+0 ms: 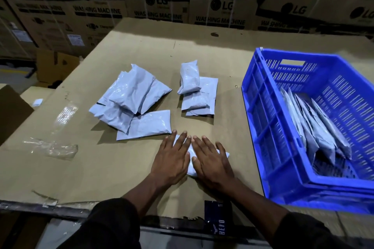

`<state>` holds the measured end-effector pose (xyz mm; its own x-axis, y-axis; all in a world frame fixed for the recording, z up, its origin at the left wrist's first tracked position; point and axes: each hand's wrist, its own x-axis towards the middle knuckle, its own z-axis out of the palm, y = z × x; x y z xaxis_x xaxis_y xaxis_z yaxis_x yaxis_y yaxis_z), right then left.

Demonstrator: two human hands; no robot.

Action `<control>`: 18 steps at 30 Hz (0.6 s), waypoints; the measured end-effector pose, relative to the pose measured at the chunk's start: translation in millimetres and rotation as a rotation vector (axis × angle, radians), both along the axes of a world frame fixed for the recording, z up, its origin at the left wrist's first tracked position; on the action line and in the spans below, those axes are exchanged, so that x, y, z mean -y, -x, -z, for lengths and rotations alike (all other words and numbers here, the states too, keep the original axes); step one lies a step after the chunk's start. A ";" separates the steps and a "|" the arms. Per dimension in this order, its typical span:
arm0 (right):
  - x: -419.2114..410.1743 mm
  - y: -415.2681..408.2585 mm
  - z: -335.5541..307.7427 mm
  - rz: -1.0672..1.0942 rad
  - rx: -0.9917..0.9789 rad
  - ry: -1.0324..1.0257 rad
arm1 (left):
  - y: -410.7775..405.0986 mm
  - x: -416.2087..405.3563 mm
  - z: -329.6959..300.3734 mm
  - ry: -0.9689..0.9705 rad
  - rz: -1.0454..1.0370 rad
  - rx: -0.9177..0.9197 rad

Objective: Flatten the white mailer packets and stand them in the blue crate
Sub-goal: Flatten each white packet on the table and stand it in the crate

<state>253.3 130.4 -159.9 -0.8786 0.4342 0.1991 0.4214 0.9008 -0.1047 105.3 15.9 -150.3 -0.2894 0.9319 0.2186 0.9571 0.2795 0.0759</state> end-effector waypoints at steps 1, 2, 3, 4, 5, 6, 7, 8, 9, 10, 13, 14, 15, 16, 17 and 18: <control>0.1 -1.1 1.5 -0.004 0.009 -0.003 | -0.2 -0.7 -0.1 0.009 -0.003 0.000; 0.8 -2.2 1.9 -0.004 0.018 -0.006 | -1.0 -1.3 0.0 0.014 -0.005 0.002; 2.4 -3.1 1.0 0.002 0.033 -0.002 | -1.4 -1.3 0.8 0.018 -0.007 0.006; 4.8 -3.4 -1.5 0.013 0.053 0.012 | -1.2 -1.0 1.1 0.029 -0.007 0.012; 6.9 -3.4 -4.1 0.024 0.067 0.026 | -1.2 -0.3 1.3 0.042 -0.008 0.018; 7.6 -2.6 -6.9 0.028 0.067 0.041 | -0.8 0.4 1.7 0.050 -0.011 0.025; 7.0 -2.0 -9.1 0.022 0.065 0.061 | -0.4 1.2 2.5 0.055 -0.017 0.029; 5.7 -2.6 -9.9 0.007 0.064 0.073 | -1.0 2.3 3.4 0.060 -0.031 0.035; 3.5 -4.4 -10.3 -0.018 0.069 0.077 | -3.6 3.8 2.8 0.067 -0.051 0.050; -0.4 -7.0 -9.6 -0.054 0.074 0.065 | -8.4 4.7 1.6 0.072 -0.079 0.074; -23.1 -10.7 -17.6 -0.188 0.158 0.033 | -27.7 3.3 -2.5 0.063 -0.192 0.135; -27.5 -9.8 -20.3 -0.218 0.177 0.020 | -31.8 3.9 -3.2 0.052 -0.220 0.146; -28.6 -8.5 -21.9 -0.229 0.185 0.015 | -33.4 5.2 -3.5 0.042 -0.230 0.149; -25.7 -7.4 -22.1 -0.223 0.180 0.026 | -32.9 7.0 -2.8 0.034 -0.223 0.141; -20.6 -7.0 -20.8 -0.195 0.164 0.047 | -30.9 8.9 -2.0 0.027 -0.206 0.123; -14.6 -7.5 -18.6 -0.158 0.130 0.043 | -29.0 10.5 -2.1 0.027 -0.191 0.106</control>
